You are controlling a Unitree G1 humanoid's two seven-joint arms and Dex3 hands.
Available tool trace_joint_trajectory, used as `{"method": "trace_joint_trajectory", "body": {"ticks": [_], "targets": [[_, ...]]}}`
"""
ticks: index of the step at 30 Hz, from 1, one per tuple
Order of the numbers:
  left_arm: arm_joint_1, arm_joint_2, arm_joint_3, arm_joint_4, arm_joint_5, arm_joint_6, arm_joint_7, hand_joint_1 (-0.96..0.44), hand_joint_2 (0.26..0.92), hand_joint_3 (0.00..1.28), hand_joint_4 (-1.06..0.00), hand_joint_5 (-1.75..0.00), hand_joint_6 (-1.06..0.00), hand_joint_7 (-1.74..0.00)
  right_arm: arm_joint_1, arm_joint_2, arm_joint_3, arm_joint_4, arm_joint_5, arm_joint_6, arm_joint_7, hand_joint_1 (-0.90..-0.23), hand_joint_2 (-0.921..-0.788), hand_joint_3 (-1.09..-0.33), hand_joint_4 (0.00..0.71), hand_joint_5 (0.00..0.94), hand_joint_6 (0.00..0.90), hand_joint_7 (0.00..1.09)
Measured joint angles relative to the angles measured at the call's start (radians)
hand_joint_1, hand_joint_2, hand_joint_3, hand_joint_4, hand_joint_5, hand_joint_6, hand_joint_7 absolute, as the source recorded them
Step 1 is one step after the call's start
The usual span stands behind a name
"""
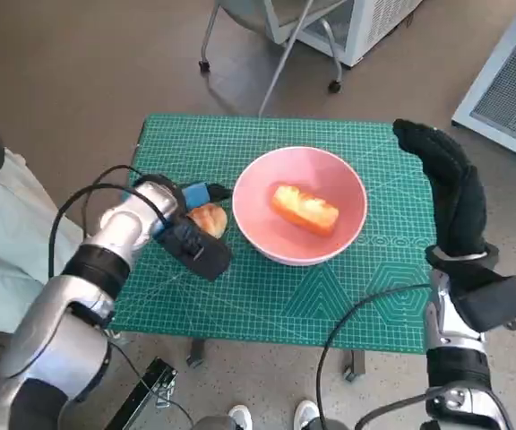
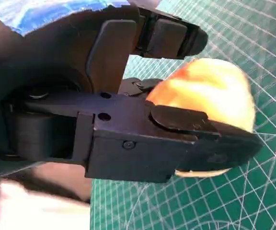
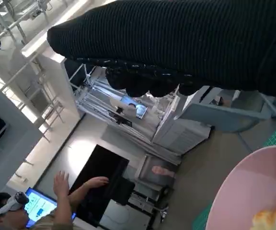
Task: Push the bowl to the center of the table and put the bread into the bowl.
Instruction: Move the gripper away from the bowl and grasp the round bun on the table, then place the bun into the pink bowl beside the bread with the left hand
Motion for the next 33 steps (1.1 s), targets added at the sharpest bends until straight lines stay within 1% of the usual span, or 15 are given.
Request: {"method": "trace_joint_trajectory", "body": {"ticks": [1,2,3,4,5,7,10,13,21,33], "targets": [[-0.005,-0.002,-0.013,0.011,0.008,-0.001,0.022,0.08,0.917,0.2,-0.64,-0.09,-0.65,-0.21,0.002,0.0,-0.001,-0.001,-0.001,0.0,0.0,-0.564,-0.921,-0.732,0.273,0.108,0.0,0.83],[-0.01,-0.004,-0.022,0.02,0.015,-0.001,0.038,0.08,0.918,0.2,-0.67,-0.09,-0.65,-0.26,0.004,0.0,-0.001,-0.002,-0.001,0.0,0.0,-0.563,-0.921,-0.732,0.273,0.108,0.0,0.83],[-0.014,-0.006,-0.032,0.029,0.024,-0.002,0.055,0.05,0.919,0.22,-0.6,-0.54,-0.57,-0.68,0.006,0.0,-0.002,-0.003,-0.002,0.0,-0.001,-0.562,-0.921,-0.733,0.274,0.107,0.0,0.83],[-0.017,-0.008,-0.04,0.036,0.029,-0.002,0.066,0.03,0.92,0.24,-0.54,-0.83,-0.51,-0.96,0.007,0.0,-0.003,-0.003,-0.002,0.0,-0.001,-0.562,-0.921,-0.733,0.274,0.107,0.001,0.83],[-0.019,-0.01,-0.046,0.043,0.033,-0.001,0.078,0.02,0.92,0.25,-0.51,-1.02,-0.47,-1.13,0.007,0.0,-0.003,-0.004,-0.004,0.0,-0.002,-0.561,-0.921,-0.733,0.274,0.106,0.0,0.83],[-0.021,-0.013,-0.057,0.055,0.037,-0.002,0.096,0.01,0.921,0.26,-0.5,-1.19,-0.43,-1.27,0.008,-0.001,-0.004,-0.005,-0.008,0.0,-0.003,-0.561,-0.921,-0.734,0.275,0.105,0.0,0.83],[-0.024,-0.014,-0.071,0.068,0.038,-0.003,0.125,0.0,0.921,0.26,-0.48,-1.3,-0.41,-1.38,0.01,-0.001,-0.007,-0.008,-0.016,-0.001,-0.008,-0.56,-0.921,-0.736,0.276,0.103,0.0,0.82],[-0.032,-0.015,-0.081,0.075,0.039,-0.006,0.133,0.0,0.921,0.27,-0.46,-1.34,-0.41,-1.42,0.011,-0.001,-0.007,-0.012,-0.02,-0.001,-0.012,-0.56,-0.921,-0.737,0.275,0.101,0.0,0.82],[-0.041,-0.018,-0.097,0.085,0.037,-0.013,0.135,0.0,0.921,0.27,-0.41,-1.37,-0.44,-1.44,0.011,0.0,-0.008,-0.013,-0.035,-0.004,-0.024,-0.568,-0.921,-0.737,0.277,0.095,0.001,0.82],[-0.043,0.009,-0.097,0.081,0.026,-0.045,0.144,0.0,0.921,0.29,-0.39,-1.37,-0.43,-1.47,0.011,0.003,-0.008,-0.011,-0.034,-0.01,-0.027,-0.57,-0.921,-0.738,0.279,0.089,0.002,0.82]]}}
